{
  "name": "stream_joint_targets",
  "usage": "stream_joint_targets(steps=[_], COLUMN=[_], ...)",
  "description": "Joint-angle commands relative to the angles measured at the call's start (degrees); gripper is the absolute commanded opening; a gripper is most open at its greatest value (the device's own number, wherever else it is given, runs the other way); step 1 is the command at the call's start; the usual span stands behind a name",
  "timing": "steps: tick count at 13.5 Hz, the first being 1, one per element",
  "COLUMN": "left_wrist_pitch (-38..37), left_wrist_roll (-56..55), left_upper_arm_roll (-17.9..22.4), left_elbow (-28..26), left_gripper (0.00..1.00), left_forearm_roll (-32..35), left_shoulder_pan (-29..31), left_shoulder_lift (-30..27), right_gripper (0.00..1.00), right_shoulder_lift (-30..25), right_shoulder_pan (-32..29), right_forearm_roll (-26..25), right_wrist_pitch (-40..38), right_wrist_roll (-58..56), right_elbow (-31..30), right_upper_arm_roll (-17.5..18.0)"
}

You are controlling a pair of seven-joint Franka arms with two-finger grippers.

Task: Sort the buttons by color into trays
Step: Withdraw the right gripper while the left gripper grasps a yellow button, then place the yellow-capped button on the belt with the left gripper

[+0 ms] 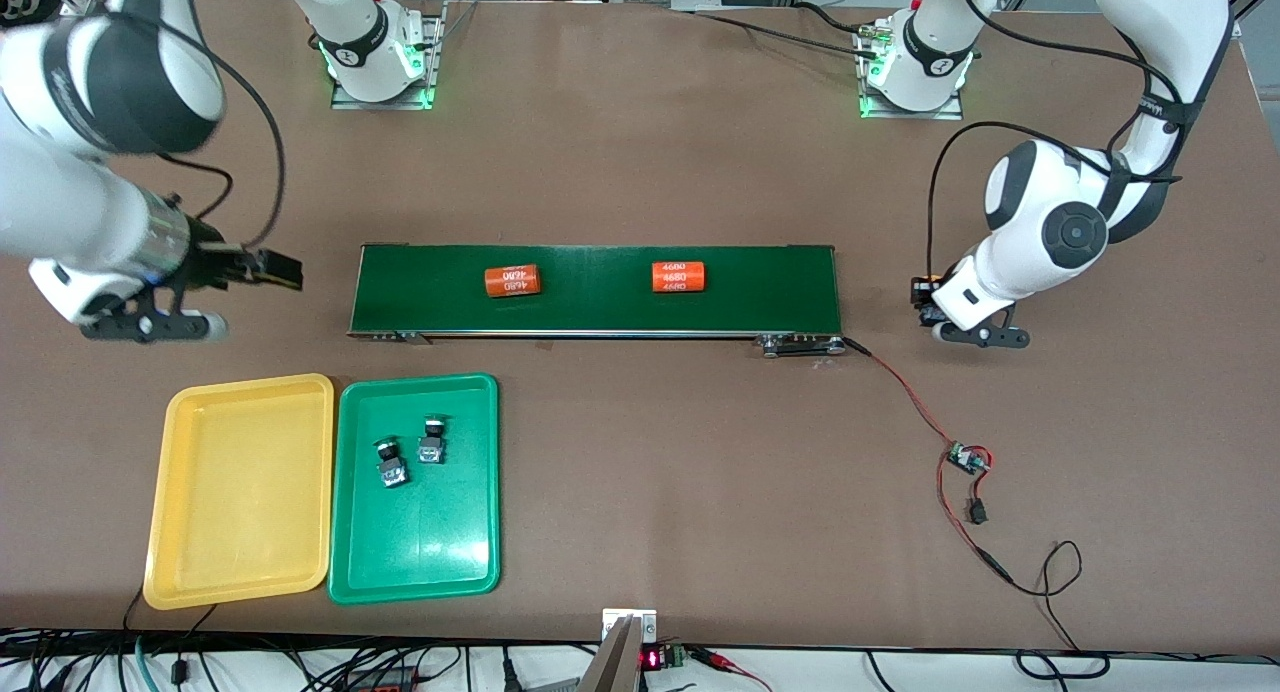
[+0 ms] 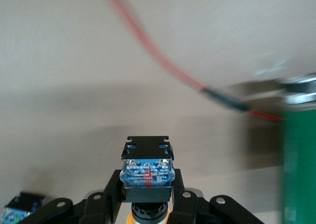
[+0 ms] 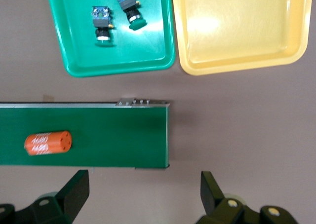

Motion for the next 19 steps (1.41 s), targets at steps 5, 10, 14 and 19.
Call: stream_joint_targets(steps=[5, 10, 14, 19], left_wrist_pitch=[-3.8, -0.9, -0.1, -4.1], left_wrist_roll=[-14.9, -15.7, -17.1, -16.7], left_upper_arm_roll=[-3.0, -2.9, -2.9, -2.8], left_elbow=[7.3, 8.5, 8.6, 8.6], left_gripper=[0.00, 0.00, 0.61, 1.00], left_forearm_roll=[-2.8, -3.8, -3.9, -4.5], left_shoulder_pan=[-14.1, -16.7, -16.8, -15.0], left_shoulder_lift=[2.6, 7.5, 8.6, 0.1], right_gripper=[1.00, 1.00, 1.00, 1.00], right_shoulder_lift=[-7.7, -4.7, -4.5, -4.5], right_shoulder_pan=[-10.1, -10.5, -10.0, -10.5], right_forearm_roll=[-0.4, -1.0, -2.5, -2.5], right_wrist_pitch=[2.5, -3.9, -3.9, -4.8], right_wrist_roll=[0.2, -0.5, 0.4, 0.4], right_elbow=[-8.5, -1.5, -1.2, -1.1], right_upper_arm_roll=[8.4, 7.1, 7.2, 7.1])
